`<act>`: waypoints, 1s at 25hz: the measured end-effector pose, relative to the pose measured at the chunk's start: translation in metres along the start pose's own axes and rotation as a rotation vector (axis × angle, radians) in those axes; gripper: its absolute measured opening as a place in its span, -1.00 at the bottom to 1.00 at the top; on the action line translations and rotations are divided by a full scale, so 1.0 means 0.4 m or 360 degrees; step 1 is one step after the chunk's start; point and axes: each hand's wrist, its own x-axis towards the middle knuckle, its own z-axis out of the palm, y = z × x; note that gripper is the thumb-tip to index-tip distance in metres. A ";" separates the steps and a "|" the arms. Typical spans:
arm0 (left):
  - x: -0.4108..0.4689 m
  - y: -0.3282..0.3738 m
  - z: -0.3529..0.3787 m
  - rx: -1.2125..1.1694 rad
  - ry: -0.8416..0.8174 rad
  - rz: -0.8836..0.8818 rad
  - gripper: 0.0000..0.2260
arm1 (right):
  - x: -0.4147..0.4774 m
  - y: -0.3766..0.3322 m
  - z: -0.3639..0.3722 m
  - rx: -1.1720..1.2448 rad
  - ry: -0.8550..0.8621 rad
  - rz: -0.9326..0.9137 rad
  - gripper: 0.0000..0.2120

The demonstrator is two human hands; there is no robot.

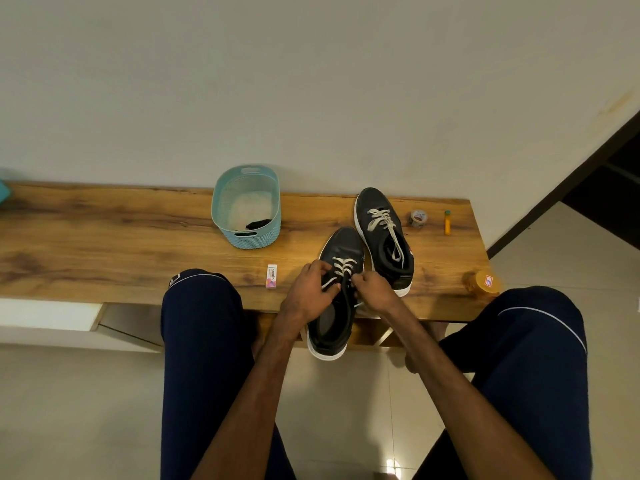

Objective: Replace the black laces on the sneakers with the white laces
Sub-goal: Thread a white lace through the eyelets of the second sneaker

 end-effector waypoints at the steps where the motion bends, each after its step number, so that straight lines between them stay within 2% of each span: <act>1: 0.000 -0.001 0.001 0.0013 -0.0011 0.0002 -0.60 | -0.004 0.000 -0.006 0.0231 -0.0070 0.0113 -0.65; 2: -0.002 0.001 0.002 0.0029 -0.0017 0.0012 -0.61 | -0.008 0.003 -0.015 0.0294 -0.0114 0.0122 -0.63; 3: -0.002 0.003 0.003 0.0041 -0.0019 0.0022 -0.62 | -0.008 0.009 -0.026 0.0156 -0.0106 0.0041 -0.64; 5: 0.000 0.010 -0.001 0.0064 0.0005 0.0046 -0.69 | -0.009 0.021 -0.035 -0.0292 0.0084 -0.0156 -0.75; 8: 0.014 0.021 -0.014 0.0250 -0.0003 0.0148 -0.75 | -0.026 0.015 -0.034 -0.0454 0.0242 -0.0426 -0.84; 10: 0.022 0.019 -0.024 0.0243 -0.0070 0.0170 -0.77 | -0.039 0.007 -0.022 -0.0813 0.0332 -0.0614 -0.84; 12: 0.017 0.012 -0.034 0.0202 -0.0126 0.0132 -0.74 | -0.039 0.000 -0.015 -0.1163 0.0407 -0.0800 -0.83; 14: 0.006 0.001 -0.038 0.0275 -0.0111 0.0104 -0.68 | -0.034 -0.006 -0.009 -0.1250 0.0405 -0.0792 -0.81; 17: -0.018 0.010 -0.030 0.0422 -0.0075 0.0196 -0.71 | -0.028 -0.015 -0.001 -0.0952 0.0305 -0.0494 -0.77; 18: -0.021 0.013 -0.025 0.0393 -0.0085 0.0204 -0.71 | -0.023 -0.015 -0.003 -0.0683 0.0219 -0.0332 -0.77; 21: -0.017 0.012 -0.025 0.0224 -0.0171 0.0105 -0.71 | -0.022 -0.011 -0.021 0.0674 -0.0133 0.0193 -0.77; 22: -0.015 0.011 -0.027 0.0202 -0.0196 0.0086 -0.74 | -0.025 -0.006 -0.028 0.0877 -0.0197 0.0281 -0.78; 23: -0.014 0.011 -0.030 0.0199 -0.0214 0.0073 -0.76 | -0.025 -0.003 -0.031 0.0845 -0.0222 0.0287 -0.78; 25: -0.015 0.014 -0.032 0.0227 -0.0219 0.0078 -0.76 | -0.013 0.008 -0.029 0.0309 -0.0157 0.0142 -0.79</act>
